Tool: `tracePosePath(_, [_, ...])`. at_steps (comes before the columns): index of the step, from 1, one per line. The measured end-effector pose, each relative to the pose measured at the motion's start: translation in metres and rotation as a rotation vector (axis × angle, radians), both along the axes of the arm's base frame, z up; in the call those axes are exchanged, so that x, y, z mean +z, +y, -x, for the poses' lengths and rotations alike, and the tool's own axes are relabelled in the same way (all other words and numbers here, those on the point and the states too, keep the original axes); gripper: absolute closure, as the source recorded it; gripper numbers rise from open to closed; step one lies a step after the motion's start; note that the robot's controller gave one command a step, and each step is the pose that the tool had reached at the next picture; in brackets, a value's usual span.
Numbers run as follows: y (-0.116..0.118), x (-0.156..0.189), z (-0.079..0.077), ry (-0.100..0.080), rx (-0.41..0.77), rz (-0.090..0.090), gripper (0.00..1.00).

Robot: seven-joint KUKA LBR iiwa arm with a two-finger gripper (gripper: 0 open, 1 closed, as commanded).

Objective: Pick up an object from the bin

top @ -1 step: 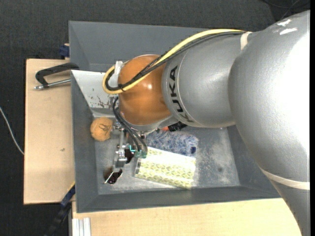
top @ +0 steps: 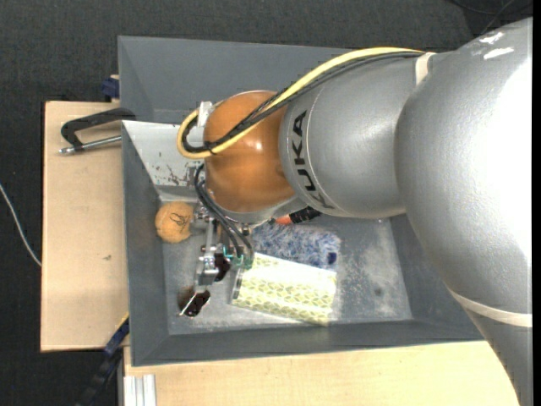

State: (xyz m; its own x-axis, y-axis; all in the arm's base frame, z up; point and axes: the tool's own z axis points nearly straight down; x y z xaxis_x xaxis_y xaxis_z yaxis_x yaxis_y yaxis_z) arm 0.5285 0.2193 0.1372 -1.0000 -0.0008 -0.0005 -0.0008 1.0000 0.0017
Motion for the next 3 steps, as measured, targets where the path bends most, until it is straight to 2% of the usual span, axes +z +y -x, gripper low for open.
tracePosePath(1, [-0.023, -0.063, 0.033, -0.005, 0.200, 0.000, 1.00])
tracePosePath(2, [-0.023, -0.063, 0.033, -0.005, 0.200, 0.000, 1.00])
tracePosePath(3, [-0.010, 0.074, 0.028, -0.004, 0.191, -0.001, 1.00])
